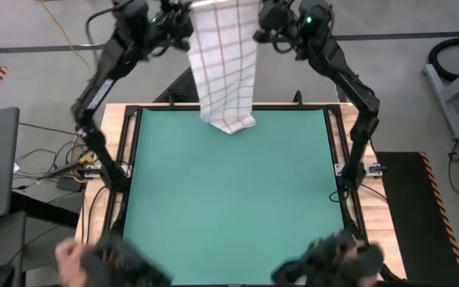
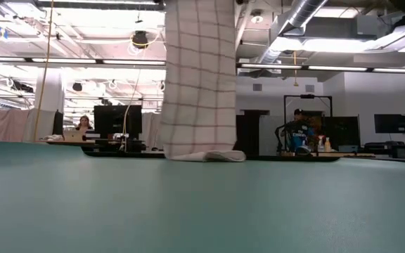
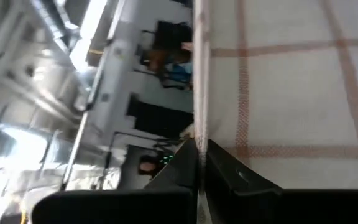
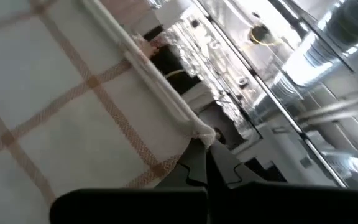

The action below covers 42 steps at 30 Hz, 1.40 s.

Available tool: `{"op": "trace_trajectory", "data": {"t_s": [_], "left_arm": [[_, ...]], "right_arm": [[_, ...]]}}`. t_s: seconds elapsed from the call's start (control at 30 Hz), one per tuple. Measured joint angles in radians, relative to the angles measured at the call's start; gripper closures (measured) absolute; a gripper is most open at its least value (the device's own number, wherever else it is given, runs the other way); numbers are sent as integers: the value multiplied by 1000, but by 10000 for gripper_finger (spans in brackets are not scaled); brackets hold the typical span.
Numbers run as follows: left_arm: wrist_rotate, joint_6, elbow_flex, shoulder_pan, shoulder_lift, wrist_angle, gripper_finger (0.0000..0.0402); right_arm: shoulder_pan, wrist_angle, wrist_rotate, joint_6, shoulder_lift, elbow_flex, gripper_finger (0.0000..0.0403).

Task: Roll towel
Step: Roll the white towel

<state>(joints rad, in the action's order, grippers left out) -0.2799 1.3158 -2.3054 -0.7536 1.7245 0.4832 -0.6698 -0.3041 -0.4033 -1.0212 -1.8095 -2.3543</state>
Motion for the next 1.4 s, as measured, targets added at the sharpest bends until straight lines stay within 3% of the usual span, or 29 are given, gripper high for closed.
{"op": "trace_trajectory", "data": {"t_s": [0.27, 0.43, 0.6, 0.73, 0.9, 1.0, 1.1, 1.23, 1.4], "left_arm": [[93, 190, 1, -151, 234, -612, 401], [275, 172, -42, -201, 317, -756, 401], [375, 140, -48, -241, 363, -869, 401], [478, 135, -50, -259, 360, -989, 401], [541, -46, -49, -264, 354, -1182, 401], [617, -62, -49, -256, 345, -1227, 401], [697, -8, -49, -235, 299, -1206, 401], [686, 6, -51, -182, 270, -1212, 401], [724, 105, -50, -150, 218, -1161, 401]], "right_arm": [[-164, 404, 89, -175, -136, 1, 398], [-228, 594, 195, -179, -199, 1, 399], [-274, 726, 271, -181, -248, 2, 399], [-293, 907, 404, -179, -270, 2, 399], [-296, 990, 479, -121, -261, 1, 399], [-267, 1117, 556, -105, -261, 1, 399], [-242, 1126, 590, -110, -223, 1, 399], [-187, 1109, 557, -98, -152, 1, 399], [-155, 1041, 570, -198, -113, -3, 399]]}}
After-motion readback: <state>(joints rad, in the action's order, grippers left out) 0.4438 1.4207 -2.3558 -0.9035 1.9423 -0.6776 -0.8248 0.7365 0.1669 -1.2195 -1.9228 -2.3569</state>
